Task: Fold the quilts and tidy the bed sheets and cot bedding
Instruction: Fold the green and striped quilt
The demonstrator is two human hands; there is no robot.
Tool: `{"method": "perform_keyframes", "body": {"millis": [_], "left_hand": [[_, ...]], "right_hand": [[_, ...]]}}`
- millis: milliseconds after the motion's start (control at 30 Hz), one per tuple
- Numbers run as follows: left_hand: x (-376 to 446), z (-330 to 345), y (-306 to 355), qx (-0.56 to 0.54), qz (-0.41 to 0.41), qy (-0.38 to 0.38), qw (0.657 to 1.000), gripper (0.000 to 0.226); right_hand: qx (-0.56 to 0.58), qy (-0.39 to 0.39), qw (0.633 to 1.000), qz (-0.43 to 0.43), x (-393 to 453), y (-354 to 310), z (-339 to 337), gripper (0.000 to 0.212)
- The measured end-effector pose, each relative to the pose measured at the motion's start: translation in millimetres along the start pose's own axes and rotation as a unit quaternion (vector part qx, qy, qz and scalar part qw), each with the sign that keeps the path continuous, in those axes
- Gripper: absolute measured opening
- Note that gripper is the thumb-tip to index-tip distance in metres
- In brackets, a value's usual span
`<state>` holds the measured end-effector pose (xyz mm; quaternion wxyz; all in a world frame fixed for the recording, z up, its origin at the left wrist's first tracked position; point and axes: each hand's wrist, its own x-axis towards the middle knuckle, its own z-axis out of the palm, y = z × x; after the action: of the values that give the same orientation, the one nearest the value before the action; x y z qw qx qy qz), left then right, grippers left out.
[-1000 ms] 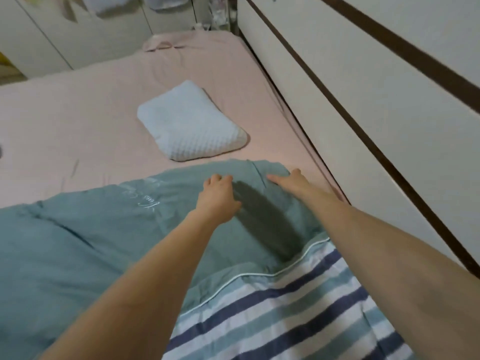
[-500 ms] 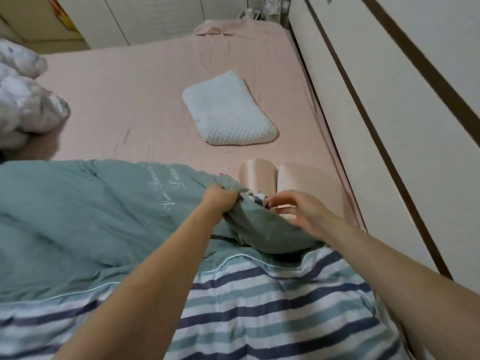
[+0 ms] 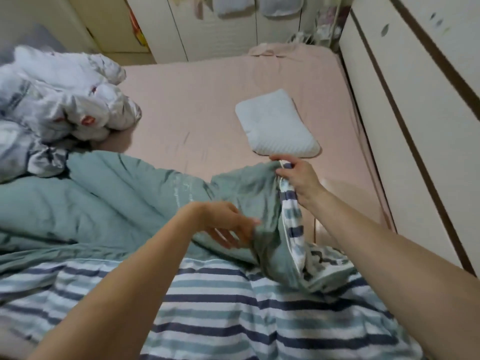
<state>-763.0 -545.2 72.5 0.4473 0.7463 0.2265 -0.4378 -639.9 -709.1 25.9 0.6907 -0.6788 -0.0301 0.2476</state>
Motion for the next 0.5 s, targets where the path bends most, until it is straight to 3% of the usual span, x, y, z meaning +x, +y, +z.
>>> {"method": "perform_keyframes", "body": {"millis": [33, 67, 100, 133, 200, 267, 333, 367, 400, 433, 500], "left_hand": [[-6.4, -8.9, 0.9, -0.078, 0.009, 0.115, 0.990, 0.055], [-10.9, -16.7, 4.2, -0.181, 0.019, 0.230, 0.956, 0.063], [-11.2, -22.8, 11.3, -0.271, 0.031, 0.305, 0.913, 0.069], [-15.7, -30.2, 18.4, -0.310, 0.040, 0.321, 0.894, 0.076], [-26.2, -33.4, 28.3, -0.270, 0.017, 0.229, 0.935, 0.079], [-27.8, -20.1, 20.9, -0.139, -0.053, 0.131, 0.980, 0.056], [-21.4, -0.1, 0.7, -0.024, -0.096, 0.133, 0.986, 0.019], [-17.3, 10.2, -14.2, -0.008, -0.097, 0.152, 0.983, 0.011], [-13.1, 18.2, -27.9, -0.008, -0.085, 0.175, 0.981, 0.010], [-8.6, 22.9, -40.3, -0.022, -0.065, 0.192, 0.979, 0.010], [-5.8, 24.6, -59.2, -0.100, -0.007, 0.218, 0.971, 0.008]], "right_hand": [[-0.016, -0.049, 0.997, -0.059, -3.4, -15.1, 9.7, 0.041], [-0.050, -0.112, 0.988, -0.099, -8.6, -28.6, 11.4, 0.043], [-0.094, -0.185, 0.972, -0.113, -18.2, -38.0, 15.5, 0.043], [-0.138, -0.258, 0.949, -0.121, -28.5, -45.6, 21.1, 0.043], [-0.199, -0.367, 0.902, -0.108, -53.5, -49.7, 31.7, 0.040], [-0.232, -0.442, 0.865, -0.059, -78.4, -43.9, 45.0, 0.036], [-0.266, -0.518, 0.813, 0.006, -89.0, -27.9, 52.5, 0.028], [-0.264, -0.551, 0.790, 0.056, -92.0, -20.1, 52.7, 0.020], [-0.241, -0.554, 0.787, 0.126, -91.0, -14.1, 49.0, 0.011], [-0.206, -0.515, 0.809, 0.194, -86.6, -8.0, 44.8, 0.004], [-0.189, -0.297, 0.894, 0.278, -65.8, 5.9, 34.5, 0.036]]}}
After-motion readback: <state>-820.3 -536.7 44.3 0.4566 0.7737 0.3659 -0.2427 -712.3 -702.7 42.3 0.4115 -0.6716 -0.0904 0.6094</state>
